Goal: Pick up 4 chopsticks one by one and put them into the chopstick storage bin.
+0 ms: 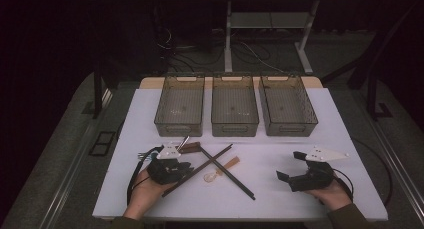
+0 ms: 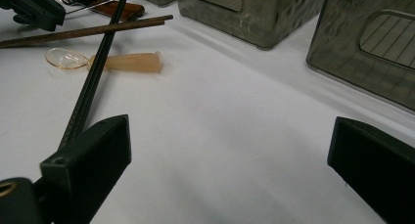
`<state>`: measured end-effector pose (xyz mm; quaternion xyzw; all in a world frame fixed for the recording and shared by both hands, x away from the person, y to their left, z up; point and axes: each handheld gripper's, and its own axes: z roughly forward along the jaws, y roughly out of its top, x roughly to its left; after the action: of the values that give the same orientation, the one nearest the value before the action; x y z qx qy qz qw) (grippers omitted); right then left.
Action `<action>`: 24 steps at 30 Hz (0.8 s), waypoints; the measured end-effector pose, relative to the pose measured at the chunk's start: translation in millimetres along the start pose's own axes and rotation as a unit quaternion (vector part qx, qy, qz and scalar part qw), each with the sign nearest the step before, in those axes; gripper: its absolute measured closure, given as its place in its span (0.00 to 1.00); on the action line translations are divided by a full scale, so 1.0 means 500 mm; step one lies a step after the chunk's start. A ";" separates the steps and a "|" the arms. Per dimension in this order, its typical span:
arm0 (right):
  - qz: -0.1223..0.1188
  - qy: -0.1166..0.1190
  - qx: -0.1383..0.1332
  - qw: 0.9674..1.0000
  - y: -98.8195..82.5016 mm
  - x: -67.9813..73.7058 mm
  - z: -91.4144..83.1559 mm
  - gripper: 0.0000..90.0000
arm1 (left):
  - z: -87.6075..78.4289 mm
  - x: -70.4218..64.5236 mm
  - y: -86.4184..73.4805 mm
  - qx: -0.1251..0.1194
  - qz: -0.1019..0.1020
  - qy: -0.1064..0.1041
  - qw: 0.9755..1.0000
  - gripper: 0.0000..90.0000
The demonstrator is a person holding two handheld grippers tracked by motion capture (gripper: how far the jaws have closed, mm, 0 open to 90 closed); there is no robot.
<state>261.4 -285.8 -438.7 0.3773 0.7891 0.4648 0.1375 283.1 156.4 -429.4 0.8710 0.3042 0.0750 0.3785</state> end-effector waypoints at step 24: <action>0.001 0.000 0.000 1.000 0.000 0.000 -0.001 0.02 | 0.015 -0.009 0.000 0.019 0.011 -0.010 1.000 0.83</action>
<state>261.3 -286.1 -438.5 0.3779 0.7889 0.4649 0.1368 282.3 149.3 -434.2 0.8818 0.2925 0.0649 0.3643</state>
